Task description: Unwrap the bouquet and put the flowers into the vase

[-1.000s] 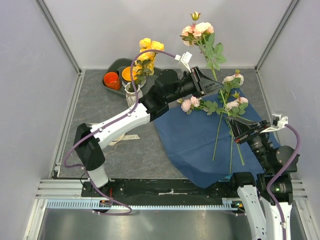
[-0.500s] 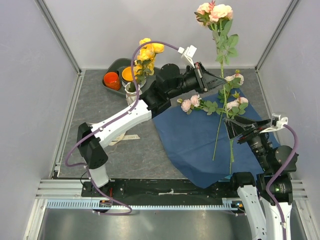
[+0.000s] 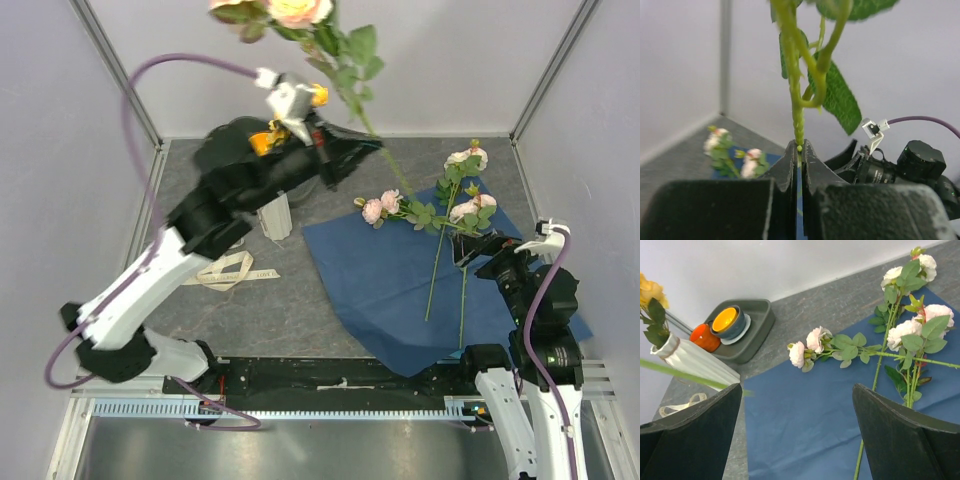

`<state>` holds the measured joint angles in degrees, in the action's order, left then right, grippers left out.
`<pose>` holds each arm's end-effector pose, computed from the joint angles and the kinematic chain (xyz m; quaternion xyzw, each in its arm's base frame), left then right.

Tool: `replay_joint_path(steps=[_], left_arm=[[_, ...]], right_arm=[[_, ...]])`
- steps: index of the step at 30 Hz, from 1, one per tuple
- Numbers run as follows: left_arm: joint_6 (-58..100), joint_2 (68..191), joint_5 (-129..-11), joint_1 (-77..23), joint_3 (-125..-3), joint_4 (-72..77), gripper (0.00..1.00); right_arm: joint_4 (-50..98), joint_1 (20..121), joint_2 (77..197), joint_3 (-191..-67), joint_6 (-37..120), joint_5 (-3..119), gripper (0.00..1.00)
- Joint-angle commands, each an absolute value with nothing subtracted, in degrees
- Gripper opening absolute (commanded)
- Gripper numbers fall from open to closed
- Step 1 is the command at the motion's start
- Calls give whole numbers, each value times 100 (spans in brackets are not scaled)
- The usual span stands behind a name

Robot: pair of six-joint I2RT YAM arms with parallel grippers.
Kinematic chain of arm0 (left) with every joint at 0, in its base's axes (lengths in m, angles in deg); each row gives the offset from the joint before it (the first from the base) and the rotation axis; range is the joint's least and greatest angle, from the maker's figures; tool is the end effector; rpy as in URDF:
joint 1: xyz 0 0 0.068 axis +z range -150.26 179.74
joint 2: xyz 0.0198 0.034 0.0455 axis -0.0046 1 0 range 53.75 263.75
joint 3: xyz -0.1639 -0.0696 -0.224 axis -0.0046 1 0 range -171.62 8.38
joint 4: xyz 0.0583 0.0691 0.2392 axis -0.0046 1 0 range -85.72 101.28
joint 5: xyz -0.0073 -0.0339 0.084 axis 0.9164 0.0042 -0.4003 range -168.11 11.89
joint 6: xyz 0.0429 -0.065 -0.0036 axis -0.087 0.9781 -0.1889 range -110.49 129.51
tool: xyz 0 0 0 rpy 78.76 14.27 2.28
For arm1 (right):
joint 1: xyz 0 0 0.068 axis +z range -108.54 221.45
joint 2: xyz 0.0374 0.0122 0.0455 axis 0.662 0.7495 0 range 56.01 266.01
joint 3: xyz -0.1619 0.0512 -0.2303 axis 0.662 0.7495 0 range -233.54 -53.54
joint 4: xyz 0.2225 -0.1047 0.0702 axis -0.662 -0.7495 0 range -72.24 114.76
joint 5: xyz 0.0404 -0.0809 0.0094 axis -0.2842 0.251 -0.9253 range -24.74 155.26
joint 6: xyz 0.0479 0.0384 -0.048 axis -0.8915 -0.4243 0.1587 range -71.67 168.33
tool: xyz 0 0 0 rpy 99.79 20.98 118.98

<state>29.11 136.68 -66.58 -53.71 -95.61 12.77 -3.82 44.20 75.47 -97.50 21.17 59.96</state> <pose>0.1817 -0.2674 0.5612 0.2561 0.5726 -0.5124 0.5865 0.0902 0.0105 0.3497 0.1238 0.7211 0.2083 0.6491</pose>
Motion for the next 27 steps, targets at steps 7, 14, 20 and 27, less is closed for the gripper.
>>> replay_joint_path(steps=[7,14,20,27], left_arm=[[-314,11862,-10234,-5046,-8612,1475,2],[82,11808,-10043,-3683,-8215,1404,2],[178,11861,-9894,-3428,-8241,1543,2],[599,12018,-9429,-3419,-8891,2394,2]], right_arm=[[-311,4418,7912,-9608,2161,6139,98],[-258,4418,7965,-9546,2108,6122,98],[-293,4418,7939,-9467,2161,6165,98],[-205,4418,8035,-9336,2152,6174,98]])
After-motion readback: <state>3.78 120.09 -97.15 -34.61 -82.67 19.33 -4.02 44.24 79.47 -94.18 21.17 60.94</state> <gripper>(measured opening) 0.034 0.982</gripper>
